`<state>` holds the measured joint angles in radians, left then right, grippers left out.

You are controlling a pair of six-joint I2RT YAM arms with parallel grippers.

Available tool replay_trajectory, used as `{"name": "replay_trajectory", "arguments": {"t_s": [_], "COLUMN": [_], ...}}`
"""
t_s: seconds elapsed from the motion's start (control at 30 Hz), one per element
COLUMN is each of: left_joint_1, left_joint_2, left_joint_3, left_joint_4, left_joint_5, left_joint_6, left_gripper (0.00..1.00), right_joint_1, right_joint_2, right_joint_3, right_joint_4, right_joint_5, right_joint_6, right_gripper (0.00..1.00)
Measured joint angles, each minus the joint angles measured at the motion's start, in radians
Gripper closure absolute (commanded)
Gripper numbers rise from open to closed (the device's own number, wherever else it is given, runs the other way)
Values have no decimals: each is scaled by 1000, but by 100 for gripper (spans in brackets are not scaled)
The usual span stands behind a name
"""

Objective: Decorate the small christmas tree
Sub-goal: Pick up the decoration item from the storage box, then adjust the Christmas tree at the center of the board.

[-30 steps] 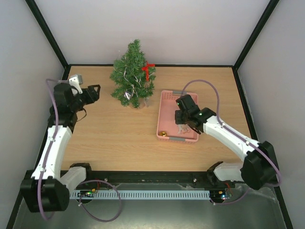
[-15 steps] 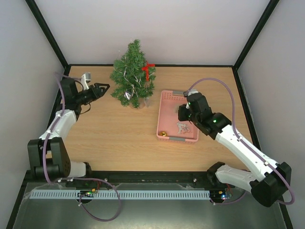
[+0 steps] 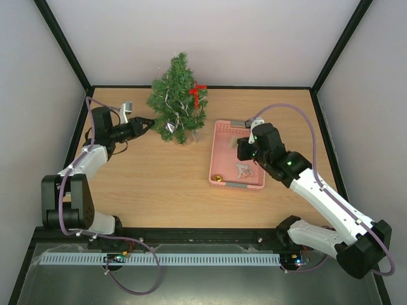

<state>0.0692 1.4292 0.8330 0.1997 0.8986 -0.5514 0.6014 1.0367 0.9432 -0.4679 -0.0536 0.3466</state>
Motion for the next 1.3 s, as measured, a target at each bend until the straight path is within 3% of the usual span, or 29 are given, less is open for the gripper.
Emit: {"name": "replay_trajectory", "arguments": {"t_s": [0.23, 0.3, 1.1, 1.17, 1.3], "left_joint_1": [-9, -12, -208, -224, -241], "left_joint_2": [8, 8, -155, -158, -170], "left_joint_3": [-8, -11, -141, -155, -161], "left_joint_4": [-4, -5, 0, 6, 5], "left_joint_5": [-1, -1, -125, -140, -166], "left_joint_6": [24, 22, -55, -68, -95], "left_gripper": [96, 97, 97, 94, 77], "right_joint_1": [0, 0, 0, 0, 0], "right_joint_2": [-7, -11, -85, -92, -108], "right_joint_3": [0, 0, 10, 10, 10], "right_joint_4": [2, 3, 35, 47, 78], "right_joint_5": [-10, -14, -51, -65, -100], "right_joint_6": [0, 0, -19, -21, -10], "right_gripper": [98, 98, 98, 98, 98]}}
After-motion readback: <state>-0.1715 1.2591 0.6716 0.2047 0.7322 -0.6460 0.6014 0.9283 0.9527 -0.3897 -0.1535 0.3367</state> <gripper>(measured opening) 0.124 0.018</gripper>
